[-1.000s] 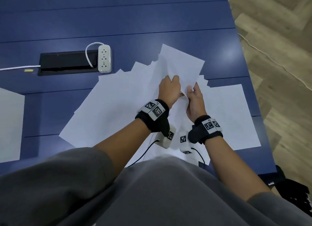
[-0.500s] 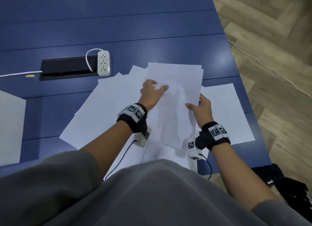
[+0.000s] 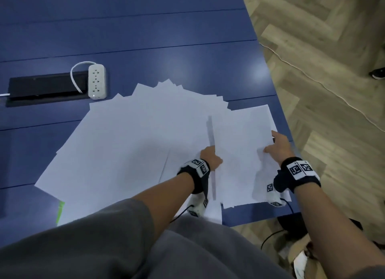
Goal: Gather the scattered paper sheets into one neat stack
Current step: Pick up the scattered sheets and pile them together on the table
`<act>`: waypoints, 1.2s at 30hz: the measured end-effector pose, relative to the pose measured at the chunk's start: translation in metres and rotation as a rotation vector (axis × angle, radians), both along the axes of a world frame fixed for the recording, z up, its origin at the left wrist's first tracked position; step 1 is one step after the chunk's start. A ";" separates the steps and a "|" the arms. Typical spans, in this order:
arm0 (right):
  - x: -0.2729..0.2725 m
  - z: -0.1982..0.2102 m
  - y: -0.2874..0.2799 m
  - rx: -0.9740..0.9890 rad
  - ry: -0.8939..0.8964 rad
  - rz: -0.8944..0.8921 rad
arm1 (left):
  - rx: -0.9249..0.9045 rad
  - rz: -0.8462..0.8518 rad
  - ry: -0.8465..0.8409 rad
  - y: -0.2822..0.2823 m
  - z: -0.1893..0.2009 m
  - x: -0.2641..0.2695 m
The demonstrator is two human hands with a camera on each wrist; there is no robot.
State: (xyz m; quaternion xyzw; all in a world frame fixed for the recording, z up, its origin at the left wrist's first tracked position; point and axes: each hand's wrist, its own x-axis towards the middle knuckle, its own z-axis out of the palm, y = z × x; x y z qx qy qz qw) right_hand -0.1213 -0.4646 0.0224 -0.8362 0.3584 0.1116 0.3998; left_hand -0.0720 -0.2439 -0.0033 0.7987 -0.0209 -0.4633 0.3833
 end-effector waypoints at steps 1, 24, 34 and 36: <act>0.000 -0.002 -0.006 -0.057 -0.004 -0.008 | 0.003 -0.016 -0.013 -0.011 -0.006 -0.003; -0.001 -0.054 0.041 -0.329 0.139 0.502 | -0.001 -0.030 -0.115 -0.053 -0.015 0.014; 0.005 -0.061 0.069 -0.390 0.274 0.449 | 0.563 -0.087 -0.469 0.090 -0.016 0.034; 0.008 -0.061 0.073 -0.407 0.287 0.440 | 0.680 -0.026 -0.374 0.116 -0.021 0.029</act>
